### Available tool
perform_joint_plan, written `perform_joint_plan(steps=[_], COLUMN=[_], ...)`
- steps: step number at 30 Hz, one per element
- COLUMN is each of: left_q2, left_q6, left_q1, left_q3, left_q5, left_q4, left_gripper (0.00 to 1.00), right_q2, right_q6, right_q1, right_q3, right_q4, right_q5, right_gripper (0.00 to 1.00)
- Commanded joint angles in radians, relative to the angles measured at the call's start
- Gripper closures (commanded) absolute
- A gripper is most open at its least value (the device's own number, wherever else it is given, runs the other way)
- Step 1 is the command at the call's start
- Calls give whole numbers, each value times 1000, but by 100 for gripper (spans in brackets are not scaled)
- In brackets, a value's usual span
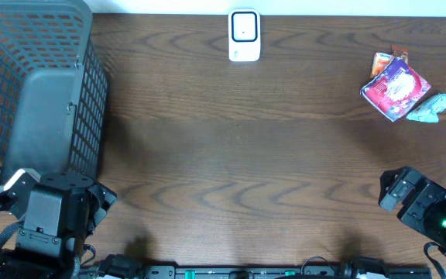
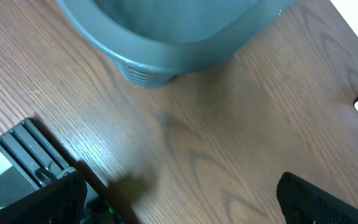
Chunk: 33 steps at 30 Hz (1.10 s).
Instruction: Scan the item barcode
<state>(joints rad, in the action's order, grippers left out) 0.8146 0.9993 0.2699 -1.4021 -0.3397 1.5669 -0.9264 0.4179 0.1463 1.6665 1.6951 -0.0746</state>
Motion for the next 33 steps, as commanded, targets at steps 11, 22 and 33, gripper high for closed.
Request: perform_joint_plan(steps=[11, 22, 33], left_q2=[1, 1, 1], left_q6=[16, 16, 16], left_q1=[-2, -2, -2], left_q3=[-1, -1, -1], left_q5=[-13, -13, -13], left_q4=[3, 3, 3], left_gripper=[2, 2, 2], right_q2=[40, 223, 325], right_q6=[-68, -68, -153], right_q1=[-10, -10, -10], right_q3=[-14, -146, -212], right_q4=[3, -12, -48], right_q5=[-7, -6, -18], right_gripper=[1, 1, 1])
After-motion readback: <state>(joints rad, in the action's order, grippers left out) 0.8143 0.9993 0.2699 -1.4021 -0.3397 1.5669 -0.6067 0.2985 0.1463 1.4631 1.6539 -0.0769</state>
